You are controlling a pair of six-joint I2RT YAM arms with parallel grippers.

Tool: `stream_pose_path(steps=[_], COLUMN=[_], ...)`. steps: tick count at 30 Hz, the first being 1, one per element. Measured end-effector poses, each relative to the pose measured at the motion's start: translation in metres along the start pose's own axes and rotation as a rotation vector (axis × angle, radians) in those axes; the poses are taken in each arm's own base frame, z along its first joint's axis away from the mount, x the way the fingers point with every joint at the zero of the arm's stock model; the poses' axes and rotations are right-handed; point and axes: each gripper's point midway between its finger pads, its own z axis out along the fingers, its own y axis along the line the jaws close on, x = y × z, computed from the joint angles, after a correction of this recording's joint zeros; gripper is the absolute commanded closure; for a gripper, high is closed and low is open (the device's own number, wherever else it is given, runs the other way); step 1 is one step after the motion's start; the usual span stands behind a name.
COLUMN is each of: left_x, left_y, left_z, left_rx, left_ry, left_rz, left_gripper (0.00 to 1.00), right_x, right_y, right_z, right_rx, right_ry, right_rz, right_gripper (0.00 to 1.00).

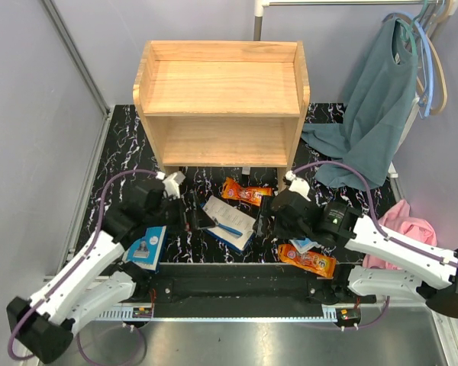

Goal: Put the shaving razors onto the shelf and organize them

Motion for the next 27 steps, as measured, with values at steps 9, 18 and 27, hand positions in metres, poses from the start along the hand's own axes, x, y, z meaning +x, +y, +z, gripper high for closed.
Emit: stream_pose_path(steps=[9,18,27], left_x=[0.013,0.020,0.022], left_y=[-0.023,-0.045,-0.054], left_z=[0.035,0.052,0.055], left_rx=[0.016,0.065,0.091], left_ry=[0.062,0.074,0.070], left_rz=[0.000,0.008,0.007], left_gripper=[0.01,0.01,0.01], right_x=[-0.002,-0.028,-0.021], right_y=[-0.069,-0.112,-0.130], right_z=[0.006,0.004,0.056], right_rx=[0.237,0.341,0.491], right_ry=[-0.046,-0.105,0.033], right_rz=[-0.015,-0.025,-0.186], right_gripper=[0.00,0.00,0.00])
